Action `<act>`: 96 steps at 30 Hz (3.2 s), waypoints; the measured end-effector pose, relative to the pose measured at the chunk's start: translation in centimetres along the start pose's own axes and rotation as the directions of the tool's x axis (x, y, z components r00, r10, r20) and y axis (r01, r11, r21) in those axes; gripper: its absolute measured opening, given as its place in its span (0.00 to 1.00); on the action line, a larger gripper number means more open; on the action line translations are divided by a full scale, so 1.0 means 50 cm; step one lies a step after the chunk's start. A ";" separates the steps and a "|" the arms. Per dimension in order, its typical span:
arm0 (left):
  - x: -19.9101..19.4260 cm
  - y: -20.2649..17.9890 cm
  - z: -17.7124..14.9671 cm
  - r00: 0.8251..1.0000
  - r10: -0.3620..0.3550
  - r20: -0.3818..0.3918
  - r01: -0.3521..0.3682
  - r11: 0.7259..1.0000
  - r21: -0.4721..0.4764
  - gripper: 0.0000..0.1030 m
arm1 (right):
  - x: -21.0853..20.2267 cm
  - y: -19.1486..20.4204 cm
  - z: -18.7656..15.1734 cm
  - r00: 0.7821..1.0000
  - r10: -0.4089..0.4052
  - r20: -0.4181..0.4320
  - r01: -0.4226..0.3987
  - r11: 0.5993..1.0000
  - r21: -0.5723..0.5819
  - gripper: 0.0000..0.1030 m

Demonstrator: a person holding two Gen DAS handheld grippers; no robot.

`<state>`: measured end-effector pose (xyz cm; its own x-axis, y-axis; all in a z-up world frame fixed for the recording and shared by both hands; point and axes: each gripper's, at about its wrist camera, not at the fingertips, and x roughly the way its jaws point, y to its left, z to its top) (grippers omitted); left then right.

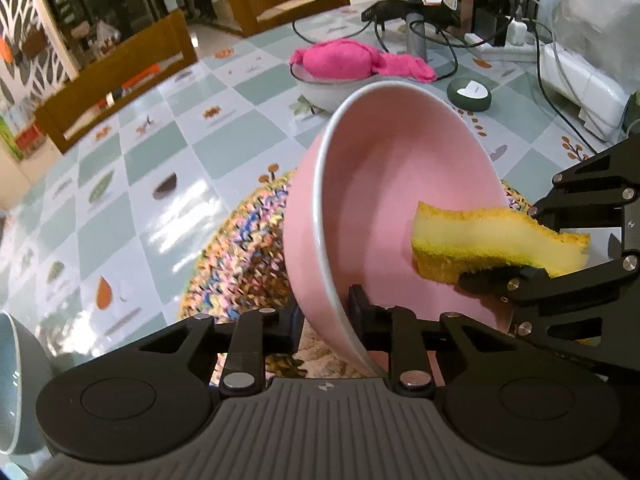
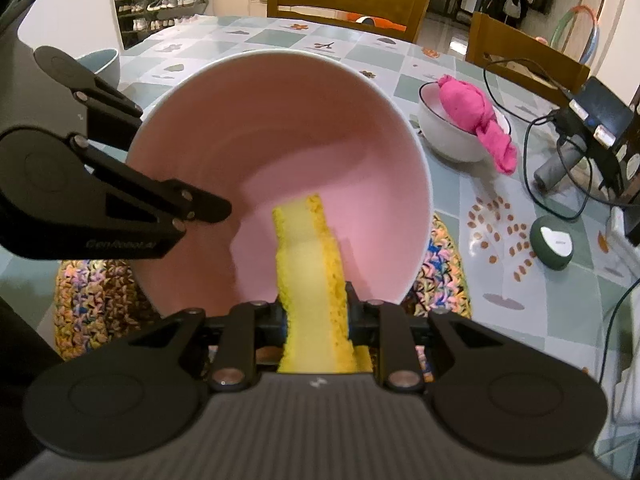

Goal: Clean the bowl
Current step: 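Wipe the yellow sponge around the pink bowl interior near the rim, then rub the sponge along the bowl wall near the left gripper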

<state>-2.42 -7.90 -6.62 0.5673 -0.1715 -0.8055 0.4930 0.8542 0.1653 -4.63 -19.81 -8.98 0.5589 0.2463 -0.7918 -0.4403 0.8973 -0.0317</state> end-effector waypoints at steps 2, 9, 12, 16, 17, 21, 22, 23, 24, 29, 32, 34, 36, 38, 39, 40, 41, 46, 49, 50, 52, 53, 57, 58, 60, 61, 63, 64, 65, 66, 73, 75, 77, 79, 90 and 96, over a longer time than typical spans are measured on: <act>-0.004 -0.004 0.001 1.000 0.019 0.015 -0.020 1.000 0.024 0.24 | -0.001 -0.001 0.000 1.000 0.018 -0.003 -0.018 1.000 0.016 0.23; -0.022 0.003 0.003 0.997 0.062 0.051 -0.065 0.996 0.060 0.21 | -0.004 0.015 0.003 0.998 0.070 -0.008 -0.069 0.997 0.034 0.23; -0.033 0.012 0.001 0.995 0.079 0.063 -0.083 0.994 0.070 0.20 | -0.003 0.022 0.008 0.995 0.096 -0.009 -0.096 0.995 0.041 0.23; -0.045 0.023 -0.003 0.993 0.094 0.067 -0.098 0.993 0.068 0.17 | -0.002 0.031 0.015 0.992 0.129 -0.011 -0.129 0.991 0.041 0.23; -0.049 0.026 -0.004 0.993 0.098 0.070 -0.103 0.992 0.068 0.16 | -0.003 0.034 0.017 0.990 0.140 -0.011 -0.139 0.990 0.037 0.23; -0.063 0.037 -0.003 0.990 0.115 0.083 -0.122 0.990 0.077 0.12 | -0.006 0.047 0.022 0.985 0.171 -0.006 -0.171 0.985 0.026 0.23; -0.064 0.038 -0.002 0.990 0.117 0.083 -0.123 0.989 0.078 0.12 | -0.007 0.050 0.023 0.984 0.176 -0.004 -0.175 0.984 0.022 0.23; -0.064 0.040 -0.001 0.990 0.118 0.082 -0.124 0.989 0.079 0.11 | -0.008 0.054 0.024 0.984 0.180 -0.003 -0.180 0.983 0.018 0.23; -0.064 0.041 -0.001 0.990 0.119 0.081 -0.125 0.989 0.080 0.11 | -0.009 0.057 0.025 0.983 0.184 -0.002 -0.184 0.983 0.014 0.23; -0.065 0.030 0.002 0.987 0.128 0.096 -0.138 0.985 0.103 0.12 | -0.014 0.057 0.024 0.984 0.178 -0.005 -0.178 0.984 0.018 0.23; -0.066 0.023 0.006 0.986 0.129 0.106 -0.141 0.983 0.114 0.12 | -0.015 0.055 0.023 0.986 0.168 -0.007 -0.168 0.986 0.018 0.23; -0.066 0.020 0.010 0.986 0.125 0.110 -0.138 0.984 0.116 0.12 | -0.014 0.054 0.022 0.987 0.162 -0.010 -0.161 0.987 0.018 0.23; -0.067 0.018 0.013 0.986 0.121 0.115 -0.135 0.984 0.120 0.13 | -0.014 0.053 0.020 0.988 0.155 -0.013 -0.155 0.988 0.018 0.23; -0.069 0.014 0.014 0.986 0.117 0.121 -0.132 0.983 0.125 0.14 | -0.014 0.050 0.018 0.990 0.142 -0.014 -0.142 0.990 0.018 0.23; -0.070 0.013 0.014 0.986 0.116 0.122 -0.131 0.983 0.127 0.14 | -0.015 0.050 0.016 0.991 0.131 -0.013 -0.131 0.991 0.016 0.23; -0.070 0.012 0.014 0.986 0.114 0.125 -0.130 0.983 0.129 0.14 | -0.015 0.049 0.015 0.992 0.126 -0.012 -0.126 0.992 0.015 0.23; -0.072 0.010 0.014 0.985 0.111 0.129 -0.128 0.983 0.130 0.14 | -0.015 0.049 0.013 0.993 0.118 -0.010 -0.118 0.993 0.011 0.23; -0.076 0.009 0.016 0.985 0.096 0.145 -0.113 0.987 0.114 0.15 | -0.014 0.045 0.009 0.997 0.072 -0.006 -0.072 0.997 -0.015 0.23; -0.078 0.008 0.017 0.984 0.089 0.152 -0.106 0.988 0.112 0.16 | -0.014 0.044 0.006 0.999 0.046 -0.001 -0.046 0.998 -0.031 0.22; -0.078 0.007 0.016 0.984 0.088 0.154 -0.107 0.988 0.114 0.16 | -0.014 0.044 0.006 0.999 0.036 0.001 -0.036 0.999 -0.039 0.22; -0.078 0.006 0.016 0.984 0.088 0.156 -0.107 0.987 0.117 0.17 | -0.014 0.044 0.006 1.000 0.009 0.007 -0.008 0.998 -0.065 0.22; -0.078 0.005 0.016 0.984 0.087 0.156 -0.106 0.987 0.118 0.17 | -0.013 0.043 0.007 1.000 -0.008 0.011 0.008 0.997 -0.082 0.22; -0.078 0.004 0.015 0.984 0.085 0.158 -0.106 0.986 0.125 0.18 | -0.008 0.039 0.010 0.998 -0.052 0.023 0.055 0.990 -0.129 0.22; -0.079 0.004 0.015 0.984 0.085 0.159 -0.106 0.986 0.128 0.18 | -0.007 0.039 0.011 0.997 -0.065 0.027 0.069 0.988 -0.142 0.22; -0.080 0.001 0.015 0.983 0.083 0.163 -0.105 0.985 0.135 0.18 | -0.006 0.036 0.015 0.995 -0.091 0.035 0.095 0.981 -0.167 0.22; -0.080 0.000 0.015 0.983 0.082 0.164 -0.106 0.985 0.138 0.18 | -0.005 0.035 0.017 0.994 -0.103 0.041 0.109 0.978 -0.180 0.22; -0.081 -0.002 0.015 0.983 0.082 0.167 -0.107 0.984 0.145 0.19 | -0.005 0.031 0.023 0.991 -0.122 0.052 0.130 0.972 -0.197 0.22; -0.081 -0.003 0.015 0.982 0.082 0.168 -0.107 0.983 0.147 0.19 | -0.005 0.028 0.026 0.989 -0.133 0.061 0.143 0.968 -0.209 0.22; -0.081 -0.003 0.014 0.982 0.081 0.169 -0.107 0.983 0.149 0.19 | -0.006 0.025 0.029 0.987 -0.143 0.071 0.155 0.963 -0.219 0.22; -0.081 -0.004 0.014 0.982 0.080 0.170 -0.107 0.983 0.152 0.20 | -0.006 0.022 0.034 0.986 -0.148 0.079 0.162 0.961 -0.224 0.22; -0.082 -0.009 0.014 0.982 0.079 0.171 -0.107 0.981 0.161 0.21 | -0.011 0.010 0.065 0.979 -0.162 0.122 0.189 0.948 -0.256 0.22; -0.081 -0.010 0.015 0.982 0.080 0.171 -0.108 0.981 0.163 0.21 | -0.011 0.013 0.071 0.979 -0.160 0.129 0.189 0.947 -0.261 0.22; -0.082 -0.010 0.014 0.982 0.081 0.171 -0.109 0.981 0.163 0.21 | -0.014 0.016 0.078 0.978 -0.152 0.140 0.184 0.948 -0.260 0.22; -0.082 -0.011 0.014 0.982 0.081 0.171 -0.110 0.980 0.164 0.21 | -0.017 0.021 0.084 0.979 -0.143 0.147 0.178 0.949 -0.260 0.22; -0.081 -0.012 0.021 0.982 0.085 0.168 -0.113 0.979 0.168 0.21 | -0.028 0.051 0.099 0.980 -0.102 0.169 0.148 0.946 -0.288 0.22; -0.080 -0.014 0.023 0.982 0.085 0.170 -0.114 0.979 0.169 0.22 | -0.030 0.046 0.099 0.978 -0.125 0.167 0.167 0.949 -0.268 0.22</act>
<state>-4.27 -8.38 -2.84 0.7107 -0.1792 -0.6803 0.5298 0.7726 0.3499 -3.00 -16.27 -4.85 0.7193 0.1898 -0.6682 -0.5125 0.7944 -0.3261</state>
